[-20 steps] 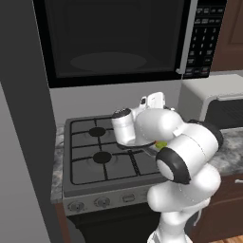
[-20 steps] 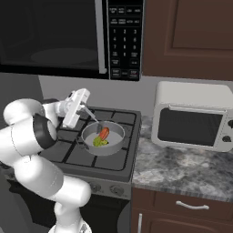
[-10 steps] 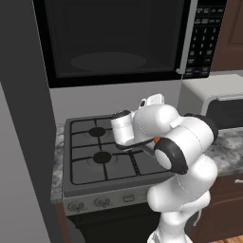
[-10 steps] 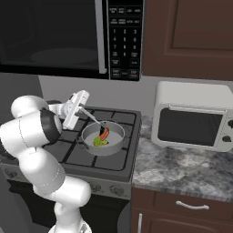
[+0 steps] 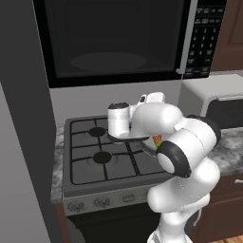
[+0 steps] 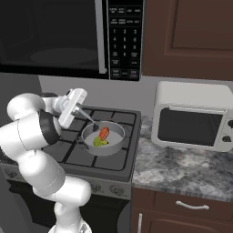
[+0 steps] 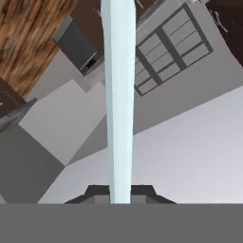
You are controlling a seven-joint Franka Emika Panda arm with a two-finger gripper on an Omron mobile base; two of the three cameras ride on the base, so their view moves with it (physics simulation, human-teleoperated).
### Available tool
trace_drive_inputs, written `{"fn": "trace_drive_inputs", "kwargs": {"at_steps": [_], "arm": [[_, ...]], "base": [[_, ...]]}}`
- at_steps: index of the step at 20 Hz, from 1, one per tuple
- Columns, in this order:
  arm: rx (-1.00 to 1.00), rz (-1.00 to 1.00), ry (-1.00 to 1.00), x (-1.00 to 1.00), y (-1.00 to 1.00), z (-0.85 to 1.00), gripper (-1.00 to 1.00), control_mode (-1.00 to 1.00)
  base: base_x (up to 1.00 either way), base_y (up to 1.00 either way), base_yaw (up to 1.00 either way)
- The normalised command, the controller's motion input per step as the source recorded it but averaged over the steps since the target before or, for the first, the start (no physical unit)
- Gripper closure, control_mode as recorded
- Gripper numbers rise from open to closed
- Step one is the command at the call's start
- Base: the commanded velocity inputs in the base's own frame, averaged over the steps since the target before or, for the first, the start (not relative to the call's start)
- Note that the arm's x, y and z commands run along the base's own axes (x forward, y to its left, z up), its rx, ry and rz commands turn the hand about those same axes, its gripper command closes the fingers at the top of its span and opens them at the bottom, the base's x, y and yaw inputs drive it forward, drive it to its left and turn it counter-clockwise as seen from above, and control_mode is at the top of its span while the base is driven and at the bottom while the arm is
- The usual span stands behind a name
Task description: Put the broccoli and sweet potato in the pot. Retrieve the spatula and lightly stir the vegetables in the pot.
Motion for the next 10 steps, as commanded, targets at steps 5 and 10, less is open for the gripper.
{"fn": "trace_drive_inputs", "kwargs": {"at_steps": [5, 10], "arm": [[0.10, 0.04, 0.14, 0.00, 0.17, -0.06, 1.00, -1.00], [0.00, 0.03, 0.21, 0.02, 0.20, -0.21, 1.00, -1.00]], "base": [[0.00, 0.00, 0.00], [0.00, 0.00, 0.00]]}}
